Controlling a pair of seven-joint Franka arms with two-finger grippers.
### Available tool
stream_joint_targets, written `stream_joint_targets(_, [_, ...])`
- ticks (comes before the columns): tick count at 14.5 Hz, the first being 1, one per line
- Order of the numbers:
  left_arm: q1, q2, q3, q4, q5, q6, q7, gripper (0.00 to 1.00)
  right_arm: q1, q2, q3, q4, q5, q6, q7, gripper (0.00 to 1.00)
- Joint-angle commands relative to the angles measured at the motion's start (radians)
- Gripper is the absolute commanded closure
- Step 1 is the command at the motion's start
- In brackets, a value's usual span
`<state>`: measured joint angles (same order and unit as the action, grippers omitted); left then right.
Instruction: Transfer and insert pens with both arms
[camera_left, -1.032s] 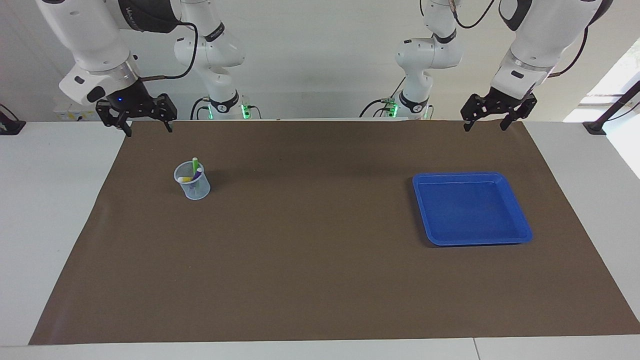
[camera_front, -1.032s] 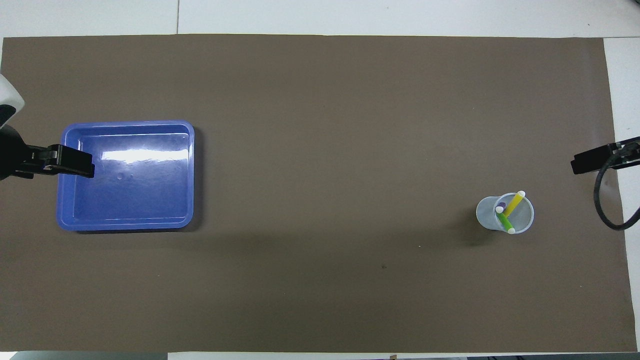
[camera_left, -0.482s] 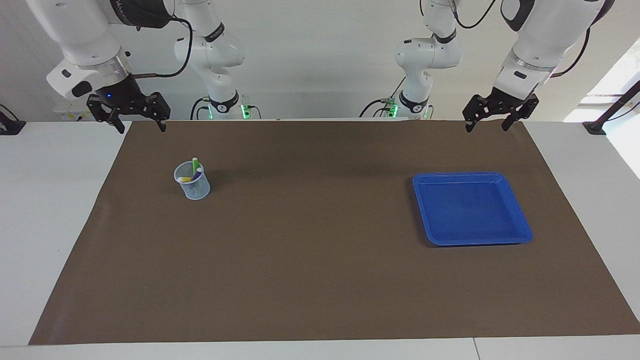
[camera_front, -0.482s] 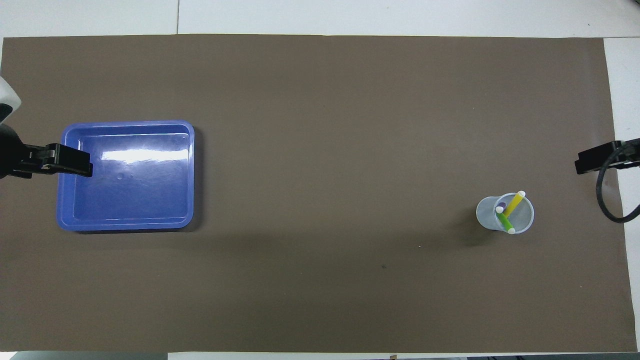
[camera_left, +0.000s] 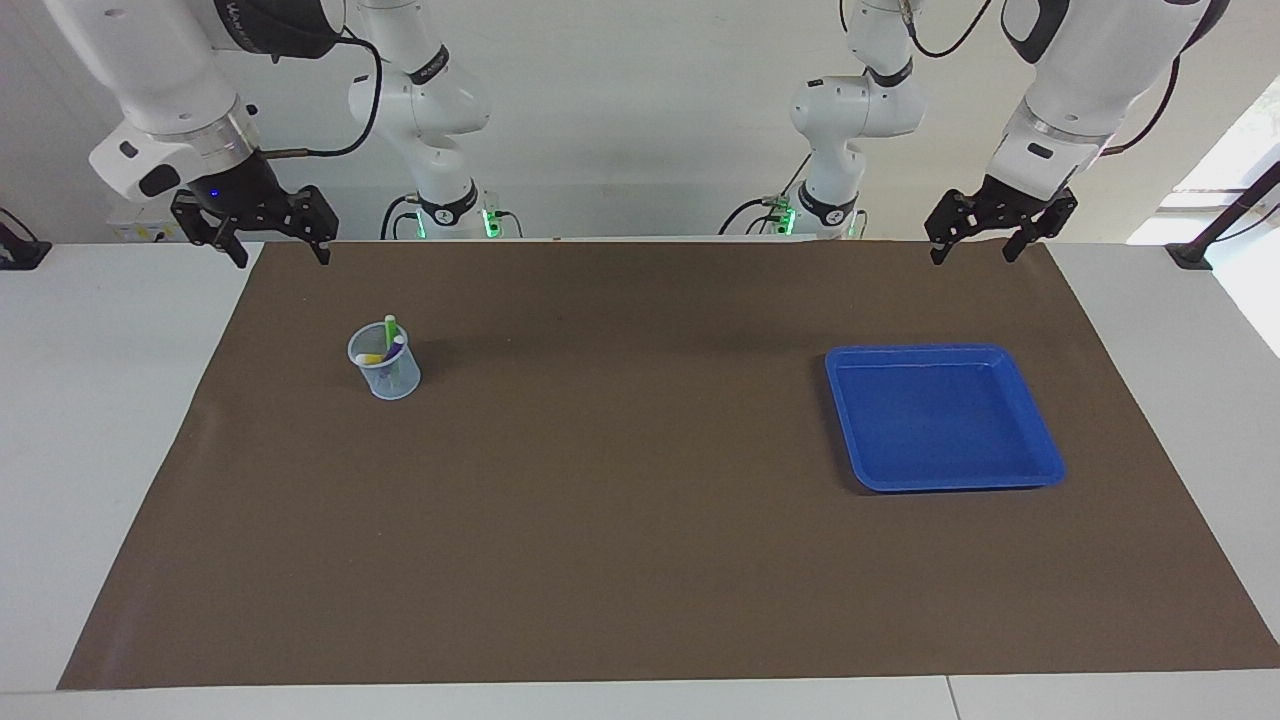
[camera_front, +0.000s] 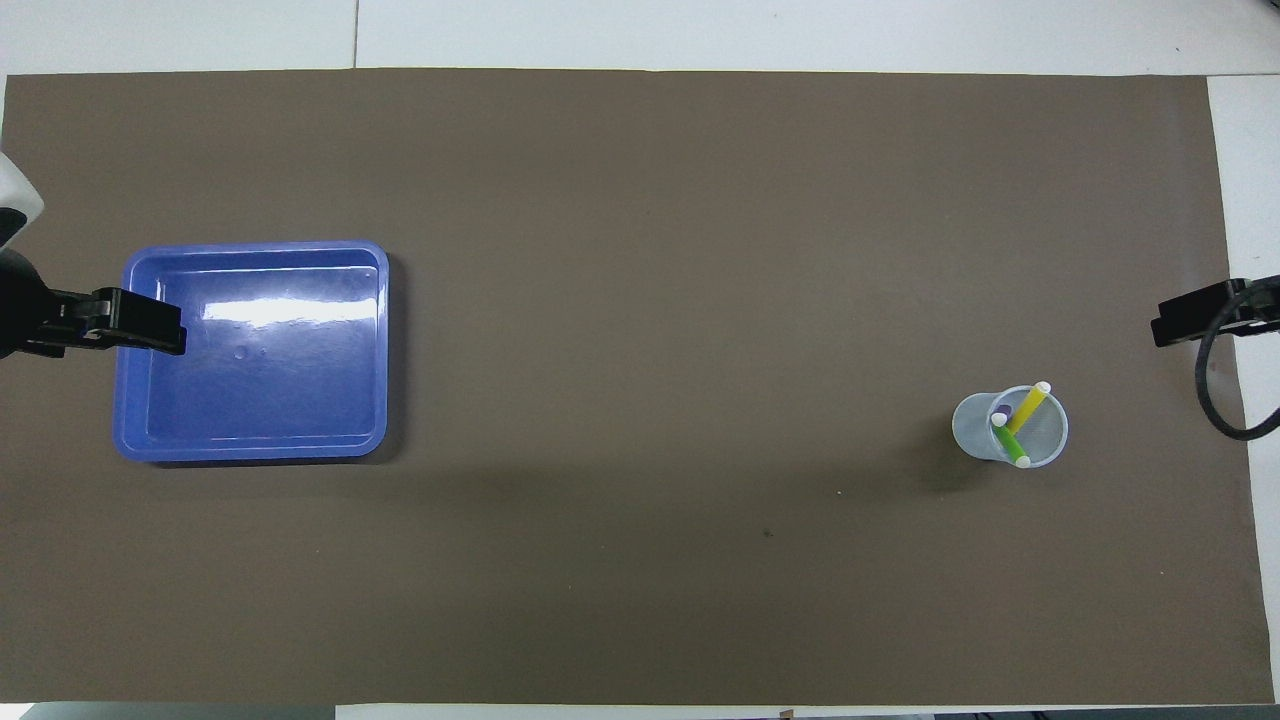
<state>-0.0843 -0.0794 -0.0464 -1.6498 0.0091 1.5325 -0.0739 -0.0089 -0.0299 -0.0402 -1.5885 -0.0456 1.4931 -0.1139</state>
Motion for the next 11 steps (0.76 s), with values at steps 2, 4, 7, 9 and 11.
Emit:
stream_joint_targets(2, [0.006,-0.016,0.0,-0.019,-0.012,0.003,-0.006,0.0,-0.039,0.01,0.002,0.018,0.064,-0.013,0.014,0.0])
stream_joint_targets(4, [0.006,-0.016,0.0,-0.019,-0.012,0.003,-0.006,0.0,-0.039,0.011,0.005,0.018,0.064,-0.014,0.013,0.0])
stream_joint_targets(7, [0.006,-0.016,0.0,-0.019,-0.011,0.003,-0.006,0.0,-0.037,0.008,0.005,0.013,0.064,-0.016,0.013,0.0])
stream_joint_targets(9, [0.006,-0.016,0.0,-0.019,-0.012,0.003,-0.006,0.0,-0.033,0.007,0.006,0.008,0.064,-0.016,0.014,0.0])
stream_joint_targets(11, [0.006,-0.016,0.0,-0.019,-0.012,0.003,-0.006,0.0,-0.033,0.007,0.006,0.008,0.064,-0.017,0.014,0.0])
